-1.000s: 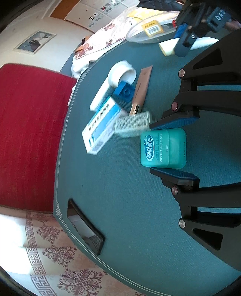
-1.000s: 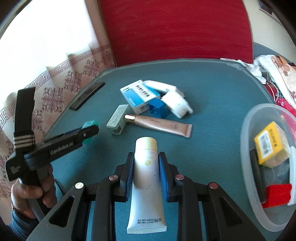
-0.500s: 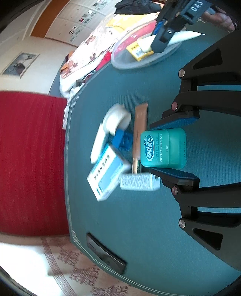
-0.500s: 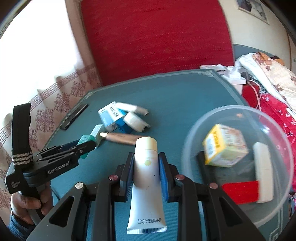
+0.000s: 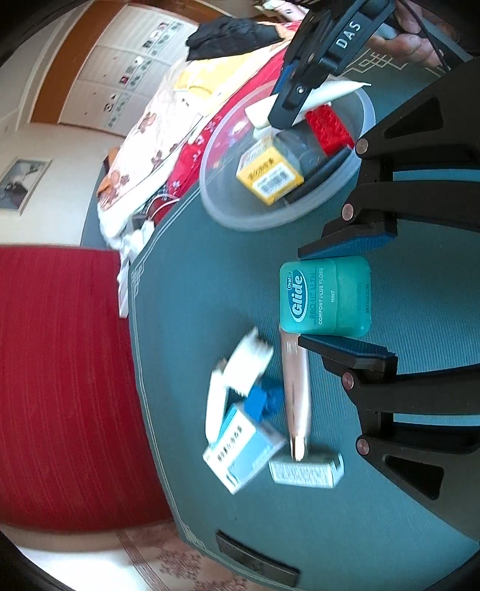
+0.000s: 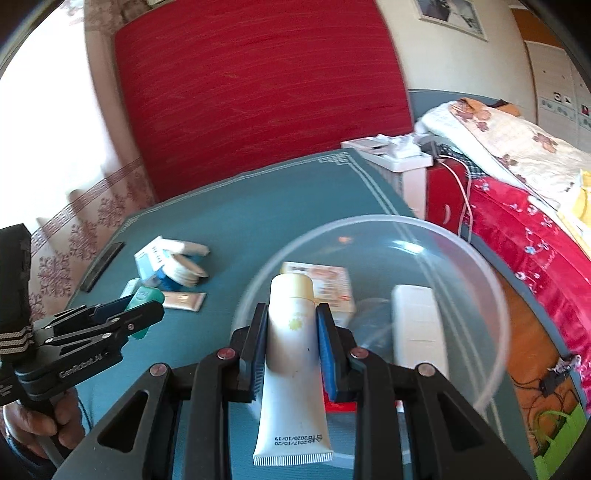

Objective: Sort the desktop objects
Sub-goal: 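Carry the floss box and white tube over the clear bowl with both grippers, then open both grippers to drop the floss box and white tube into the bowl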

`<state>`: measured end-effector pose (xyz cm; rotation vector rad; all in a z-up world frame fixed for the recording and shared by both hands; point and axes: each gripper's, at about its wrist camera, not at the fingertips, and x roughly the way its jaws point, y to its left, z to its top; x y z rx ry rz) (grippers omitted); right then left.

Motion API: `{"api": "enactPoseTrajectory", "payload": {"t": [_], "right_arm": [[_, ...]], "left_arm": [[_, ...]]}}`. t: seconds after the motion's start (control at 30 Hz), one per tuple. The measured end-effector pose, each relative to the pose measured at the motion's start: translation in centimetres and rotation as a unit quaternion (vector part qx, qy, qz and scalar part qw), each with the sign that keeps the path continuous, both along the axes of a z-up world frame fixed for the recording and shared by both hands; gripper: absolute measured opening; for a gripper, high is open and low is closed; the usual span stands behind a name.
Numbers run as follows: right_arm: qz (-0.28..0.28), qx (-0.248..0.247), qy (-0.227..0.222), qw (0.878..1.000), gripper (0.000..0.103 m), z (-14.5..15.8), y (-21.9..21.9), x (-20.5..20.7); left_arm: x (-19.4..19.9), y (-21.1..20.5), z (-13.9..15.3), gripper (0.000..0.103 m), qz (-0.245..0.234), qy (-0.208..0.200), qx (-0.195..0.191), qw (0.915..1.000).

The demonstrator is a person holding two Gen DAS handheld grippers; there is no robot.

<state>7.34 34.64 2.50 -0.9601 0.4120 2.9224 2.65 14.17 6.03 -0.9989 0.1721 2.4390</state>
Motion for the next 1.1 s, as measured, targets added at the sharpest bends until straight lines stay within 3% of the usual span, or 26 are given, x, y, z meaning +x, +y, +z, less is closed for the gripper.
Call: {"api": "enactPoseTrajectory", "payload": {"t": [0.6, 1.1], "right_arm": [[-0.032, 0.005, -0.016, 0.999, 0.028, -1.6, 4.5, 0.9], [-0.035, -0.010, -0.017, 0.999, 0.029, -1.7, 6.3, 0.5]], "left_arm": [[1.6, 8.2, 0.1, 0.043, -0.098, -0.015, -0.002, 0.9951], [0.4, 11.2, -0.7, 0.046, -0.125, -0.037, 0.013, 0.9914]]}}
